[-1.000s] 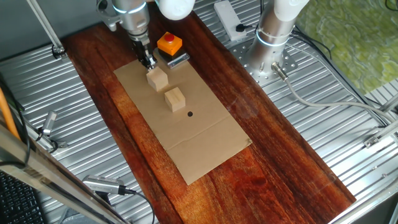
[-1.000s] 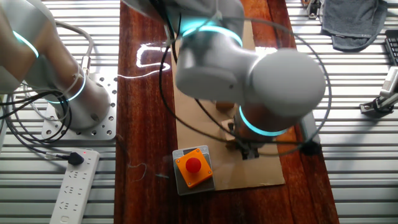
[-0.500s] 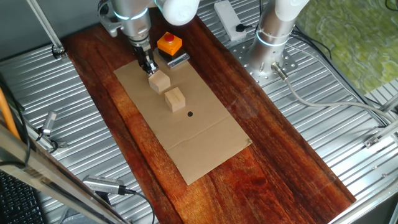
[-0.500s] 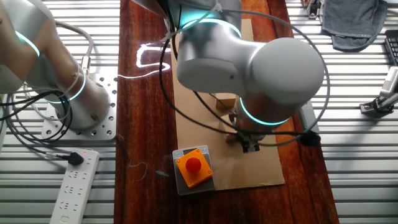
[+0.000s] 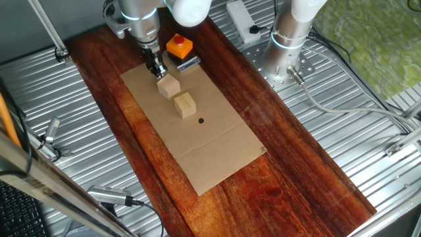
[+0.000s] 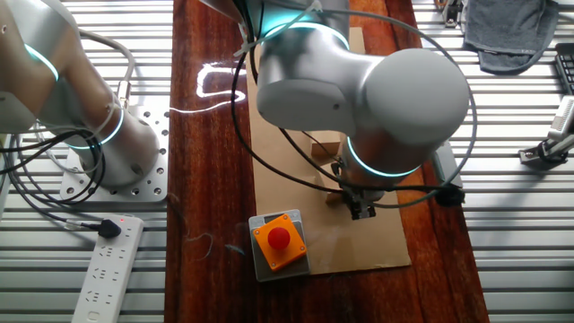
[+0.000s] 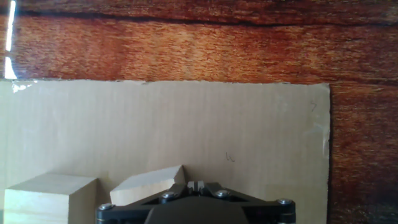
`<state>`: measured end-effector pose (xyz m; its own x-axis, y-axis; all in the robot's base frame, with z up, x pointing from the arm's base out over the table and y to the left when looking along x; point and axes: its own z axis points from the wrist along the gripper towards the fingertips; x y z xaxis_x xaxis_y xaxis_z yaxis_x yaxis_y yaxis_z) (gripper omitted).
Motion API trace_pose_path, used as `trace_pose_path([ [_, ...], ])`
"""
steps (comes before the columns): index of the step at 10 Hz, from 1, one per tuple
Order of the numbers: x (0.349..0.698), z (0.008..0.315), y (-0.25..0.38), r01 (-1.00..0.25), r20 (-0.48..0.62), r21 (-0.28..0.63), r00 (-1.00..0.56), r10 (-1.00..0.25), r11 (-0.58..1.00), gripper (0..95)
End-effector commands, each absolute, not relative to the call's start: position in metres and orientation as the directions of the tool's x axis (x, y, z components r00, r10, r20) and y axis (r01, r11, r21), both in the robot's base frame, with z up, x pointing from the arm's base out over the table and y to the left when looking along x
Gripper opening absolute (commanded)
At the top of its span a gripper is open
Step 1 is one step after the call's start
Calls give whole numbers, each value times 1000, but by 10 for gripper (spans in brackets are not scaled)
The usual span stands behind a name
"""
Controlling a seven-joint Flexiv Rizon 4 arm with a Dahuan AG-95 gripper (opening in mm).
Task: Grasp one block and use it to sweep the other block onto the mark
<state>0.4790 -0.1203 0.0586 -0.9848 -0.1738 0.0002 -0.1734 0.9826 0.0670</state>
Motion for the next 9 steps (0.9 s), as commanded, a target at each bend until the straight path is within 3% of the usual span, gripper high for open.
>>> trace_pose_path([
  [1, 479, 58, -120, -168, 6, 69, -986, -169, 983, 0],
  [9, 479, 58, -120, -233, 6, 81, -972, -234, 969, 0],
])
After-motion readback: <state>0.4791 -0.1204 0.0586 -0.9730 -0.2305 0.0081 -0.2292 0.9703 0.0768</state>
